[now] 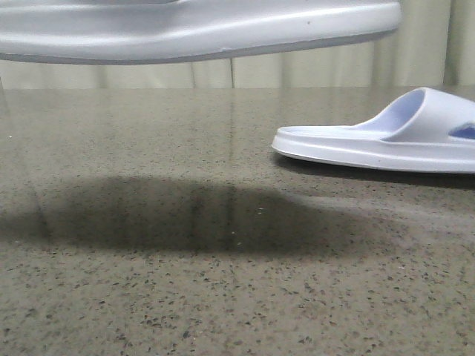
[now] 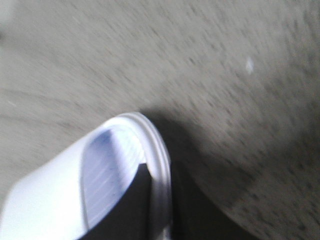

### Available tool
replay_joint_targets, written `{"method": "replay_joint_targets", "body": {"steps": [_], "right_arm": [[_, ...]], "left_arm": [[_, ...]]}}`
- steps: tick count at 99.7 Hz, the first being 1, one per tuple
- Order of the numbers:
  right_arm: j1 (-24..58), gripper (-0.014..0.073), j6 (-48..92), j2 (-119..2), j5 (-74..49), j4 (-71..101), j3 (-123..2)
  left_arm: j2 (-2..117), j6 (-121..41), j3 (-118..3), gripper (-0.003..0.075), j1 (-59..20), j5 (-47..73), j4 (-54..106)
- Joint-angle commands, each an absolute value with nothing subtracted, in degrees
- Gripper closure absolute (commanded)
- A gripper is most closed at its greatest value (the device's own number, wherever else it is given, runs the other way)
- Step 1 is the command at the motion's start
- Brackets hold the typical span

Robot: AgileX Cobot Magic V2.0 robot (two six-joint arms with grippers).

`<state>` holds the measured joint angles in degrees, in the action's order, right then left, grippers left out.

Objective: Insert blue slippers together front up
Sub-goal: 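Lift the right slipper and bring it toward the left-held slipper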

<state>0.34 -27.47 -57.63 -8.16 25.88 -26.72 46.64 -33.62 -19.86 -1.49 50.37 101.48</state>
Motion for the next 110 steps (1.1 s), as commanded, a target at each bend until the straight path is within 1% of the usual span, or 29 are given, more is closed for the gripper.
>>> {"method": "replay_joint_targets", "body": {"steps": [1, 16, 35, 68, 86, 110], "right_arm": [[0.07, 0.0701, -26.60, -53.90, -1.17, 25.40, -30.33], [0.07, 0.0701, -26.60, -49.08, 0.34, 25.40, -33.85], [0.07, 0.0701, -26.60, -43.40, -2.12, 25.40, -37.32], [0.40, 0.0701, -26.60, -37.11, -14.45, 27.34, -39.55], [4.99, 0.0701, -26.60, -36.95, -18.83, 28.94, -39.64], [12.21, 0.0701, -26.60, -37.31, -18.18, 29.08, -39.64]], "left_arm": [[46.26, -33.15, -21.83, 0.0704, -1.21, 52.62, 106.65], [46.26, -33.15, -21.83, 0.0704, -1.21, 52.21, 106.65], [46.26, -33.15, -21.83, 0.0704, -1.21, 50.88, 106.65], [46.64, -34.66, -21.83, 0.0704, -1.21, 45.76, 106.65], [48.13, -35.67, -21.83, 0.0704, -1.21, 45.38, 106.65], [49.73, -36.13, -21.83, 0.0704, -1.21, 45.38, 106.65]]}}
